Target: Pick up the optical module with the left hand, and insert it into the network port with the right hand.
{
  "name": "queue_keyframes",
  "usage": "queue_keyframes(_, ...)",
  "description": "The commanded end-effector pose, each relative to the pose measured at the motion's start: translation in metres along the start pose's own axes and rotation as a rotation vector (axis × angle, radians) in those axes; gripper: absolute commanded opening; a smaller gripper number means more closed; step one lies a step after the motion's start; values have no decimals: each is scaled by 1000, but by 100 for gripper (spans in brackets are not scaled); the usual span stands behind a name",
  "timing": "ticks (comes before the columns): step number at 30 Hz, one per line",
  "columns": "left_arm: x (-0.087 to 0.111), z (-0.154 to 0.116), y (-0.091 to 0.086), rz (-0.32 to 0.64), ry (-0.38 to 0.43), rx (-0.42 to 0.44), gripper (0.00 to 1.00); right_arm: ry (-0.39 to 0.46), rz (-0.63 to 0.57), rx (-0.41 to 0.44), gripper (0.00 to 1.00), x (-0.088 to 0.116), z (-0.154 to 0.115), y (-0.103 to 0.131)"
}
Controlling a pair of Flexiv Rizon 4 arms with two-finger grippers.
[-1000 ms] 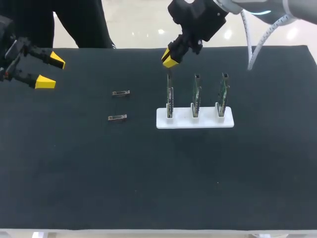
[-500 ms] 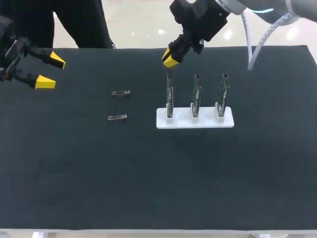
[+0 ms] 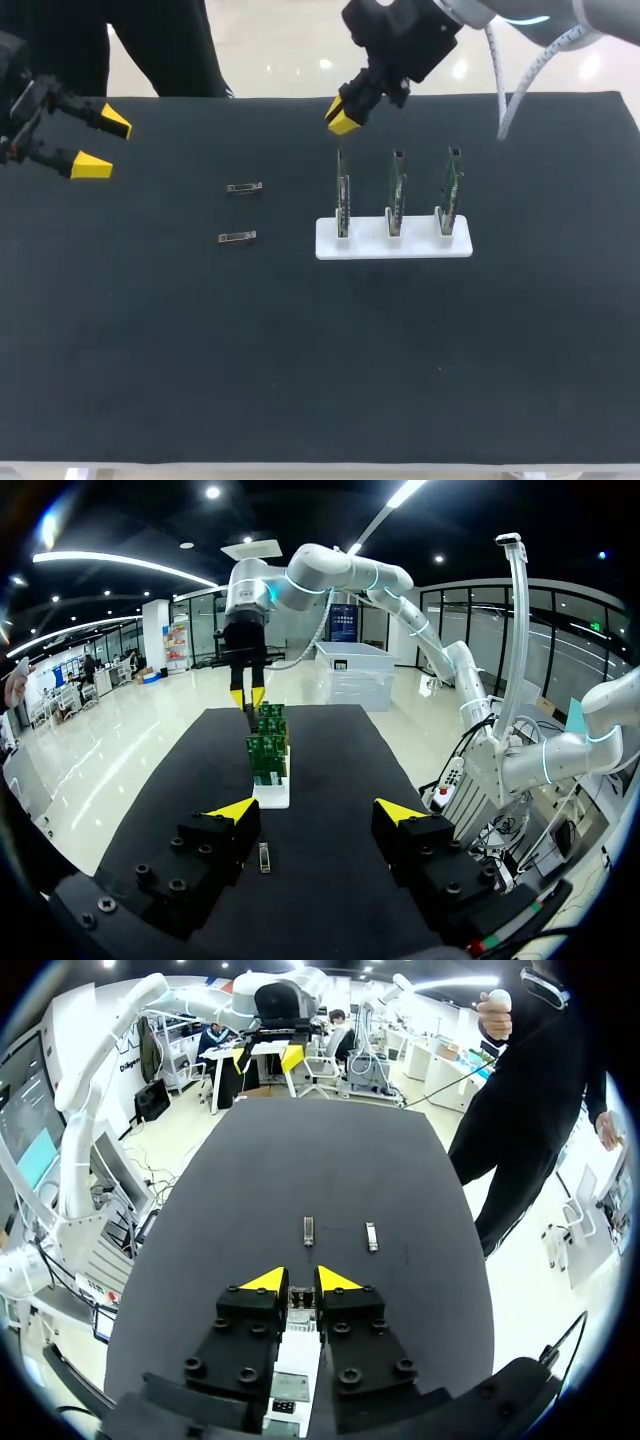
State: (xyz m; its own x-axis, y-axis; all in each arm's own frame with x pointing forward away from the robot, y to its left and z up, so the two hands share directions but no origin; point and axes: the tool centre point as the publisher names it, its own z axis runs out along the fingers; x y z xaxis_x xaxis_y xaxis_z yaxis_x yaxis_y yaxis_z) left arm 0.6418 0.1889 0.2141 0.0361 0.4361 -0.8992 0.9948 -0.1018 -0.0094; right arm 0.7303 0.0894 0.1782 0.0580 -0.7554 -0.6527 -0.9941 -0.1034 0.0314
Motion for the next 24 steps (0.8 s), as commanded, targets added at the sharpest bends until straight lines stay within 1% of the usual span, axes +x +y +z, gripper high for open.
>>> queue_keyframes(1,0,0,1,-1,3,2,100,-7,-2,3,0,6,4,-1)
queue_keyframes(11,0,0,1,-1,3,2,100,-14,2,10,0,8,7,2)
queue_keyframes(16,0,0,1,-1,3,2,100,-8,-16,41,0,10,9,5)
queue_keyframes(19,0,0,1,-1,3,2,100,-24,-30,49,0,10,9,5)
queue_keyframes(20,0,0,1,-1,3,2,100,-44,-40,58,0,10,8,5)
queue_keyframes(22,0,0,1,-1,3,2,100,-44,-44,68,0,11,9,6)
queue_keyframes(24,0,0,1,-1,3,2,100,-61,-39,77,0,14,10,8)
